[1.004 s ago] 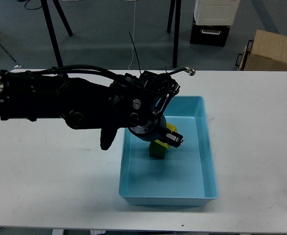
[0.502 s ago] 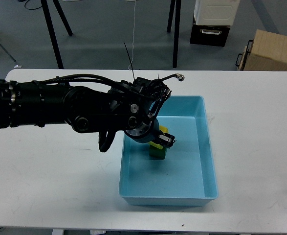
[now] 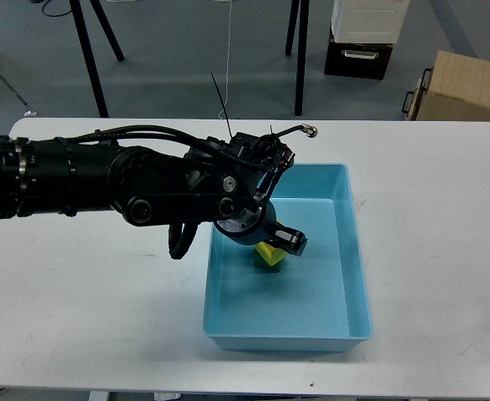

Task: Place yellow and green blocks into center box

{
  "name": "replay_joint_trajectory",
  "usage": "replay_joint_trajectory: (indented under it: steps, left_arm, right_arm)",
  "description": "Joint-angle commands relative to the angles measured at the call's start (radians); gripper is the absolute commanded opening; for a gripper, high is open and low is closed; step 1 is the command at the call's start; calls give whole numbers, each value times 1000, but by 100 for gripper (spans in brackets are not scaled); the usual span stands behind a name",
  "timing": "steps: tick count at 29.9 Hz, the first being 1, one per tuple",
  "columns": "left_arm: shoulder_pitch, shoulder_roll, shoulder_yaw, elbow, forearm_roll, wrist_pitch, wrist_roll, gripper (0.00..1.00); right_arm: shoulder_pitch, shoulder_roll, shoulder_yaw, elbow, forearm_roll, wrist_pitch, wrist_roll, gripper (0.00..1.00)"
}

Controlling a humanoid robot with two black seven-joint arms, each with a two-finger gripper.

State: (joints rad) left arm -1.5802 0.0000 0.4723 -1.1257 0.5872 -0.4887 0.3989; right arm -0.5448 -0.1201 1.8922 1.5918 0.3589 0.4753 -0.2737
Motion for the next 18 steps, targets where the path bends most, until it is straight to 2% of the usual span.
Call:
replay_joint_trajectory:
  steps: [1,5,8,11,14,18]
  left_arm:
    - [-7,0,-9,15,-3,0,-5,79]
    - [-24,15,-44,50,-6,0,-37,82]
    - [-52,58,-110,52,-42,0,-63,87]
    - [-53,121,-194,58,-118,0,-69,94]
    - [-43,190,-328,78,-214,0,-94,99]
    - [12,267,-512,95,-325,0,-114,100]
  right_arm:
    - [-1,-1,2,1,0,0,-2,99]
    - [0,-1,-1,1,0,0,-4,99]
    - [0,-1,-2,1,-1,0,-2,99]
    - [2,-1,-2,1,0,0,-2,99]
    - [5,-1,-1,1,-1,0,-4,99]
    - [12,-3,-4,1,-1,-3,-2,99]
